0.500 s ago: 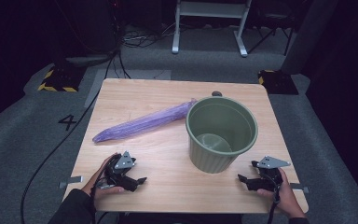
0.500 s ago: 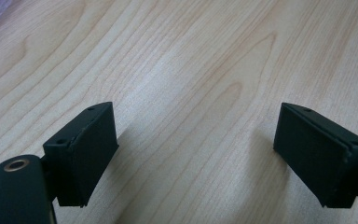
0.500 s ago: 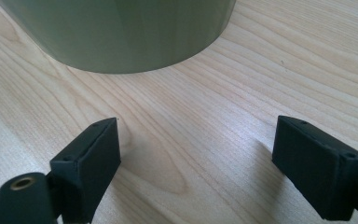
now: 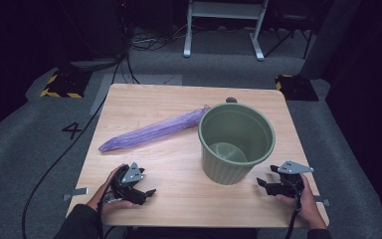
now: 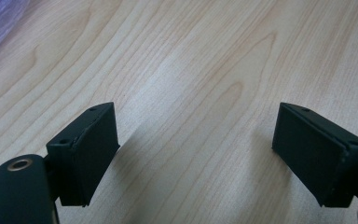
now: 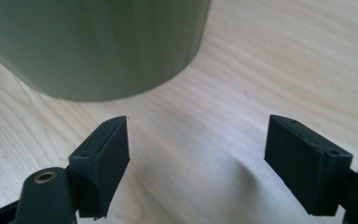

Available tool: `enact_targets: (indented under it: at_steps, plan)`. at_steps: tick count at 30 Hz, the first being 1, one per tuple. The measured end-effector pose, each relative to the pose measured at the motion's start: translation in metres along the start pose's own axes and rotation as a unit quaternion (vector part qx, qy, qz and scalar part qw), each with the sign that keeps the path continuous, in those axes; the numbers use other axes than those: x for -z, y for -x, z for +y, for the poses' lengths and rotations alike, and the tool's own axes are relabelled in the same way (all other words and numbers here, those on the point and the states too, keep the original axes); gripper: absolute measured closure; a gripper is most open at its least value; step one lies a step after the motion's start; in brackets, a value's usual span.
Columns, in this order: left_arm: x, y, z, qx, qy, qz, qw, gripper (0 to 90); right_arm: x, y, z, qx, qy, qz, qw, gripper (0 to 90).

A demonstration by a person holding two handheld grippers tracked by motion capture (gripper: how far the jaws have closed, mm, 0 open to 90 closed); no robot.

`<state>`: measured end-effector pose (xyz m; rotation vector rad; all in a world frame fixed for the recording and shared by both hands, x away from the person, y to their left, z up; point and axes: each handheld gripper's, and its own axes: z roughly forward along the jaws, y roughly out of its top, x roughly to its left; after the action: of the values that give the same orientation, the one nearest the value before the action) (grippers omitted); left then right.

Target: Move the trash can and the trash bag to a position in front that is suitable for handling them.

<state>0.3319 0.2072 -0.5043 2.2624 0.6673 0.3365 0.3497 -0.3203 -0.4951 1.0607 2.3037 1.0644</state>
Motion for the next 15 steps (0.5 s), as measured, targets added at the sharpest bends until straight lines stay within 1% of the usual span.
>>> enact_targets:
  at_steps: [1,3,5,6,7,9,11,12,13,15]
  plan:
    - [0.0,-0.001,0.0,0.002,-0.003,-0.006,1.0,14.0,0.0,0.002,0.002,0.003,0.004,0.005,1.0,21.4]
    - [-0.001,-0.005,0.0,0.015,-0.008,-0.018,0.9997,13.9,-0.002,0.007,0.007,0.011,0.007,0.013,0.9998,19.3]
    - [-0.001,-0.006,0.0,0.012,-0.008,-0.021,0.9997,13.9,-0.003,0.011,0.013,0.024,0.007,0.026,0.9993,16.9]
    - [-0.001,-0.006,0.0,0.012,-0.008,-0.021,0.9997,13.8,-0.003,0.011,0.013,0.024,0.007,0.026,0.9993,16.9]
    - [-0.001,-0.006,0.0,0.012,-0.008,-0.021,0.9997,13.8,-0.004,0.012,0.018,0.038,0.02,0.054,0.9976,15.8]
    - [-0.001,-0.007,0.0,0.012,-0.008,-0.021,0.9997,13.7,-0.006,0.013,0.021,0.045,0.027,0.079,0.9955,15.6]
    - [-0.001,-0.007,0.0,0.012,-0.008,-0.022,0.9997,13.7,-0.009,0.01,0.025,0.063,0.025,0.084,0.9942,15.6]
    - [-0.001,-0.007,0.0,0.012,-0.008,-0.021,0.9997,13.7,-0.01,0.008,0.027,0.066,0.024,0.085,0.9939,15.6]
    - [-0.001,-0.007,0.0,0.011,-0.009,-0.02,0.9997,13.6,-0.011,0.007,0.028,0.067,0.024,0.089,0.9935,15.6]
    - [-0.001,-0.008,0.0,0.012,-0.009,-0.018,0.9997,13.4,-0.012,0.007,0.031,0.061,0.032,0.098,0.9928,15.6]
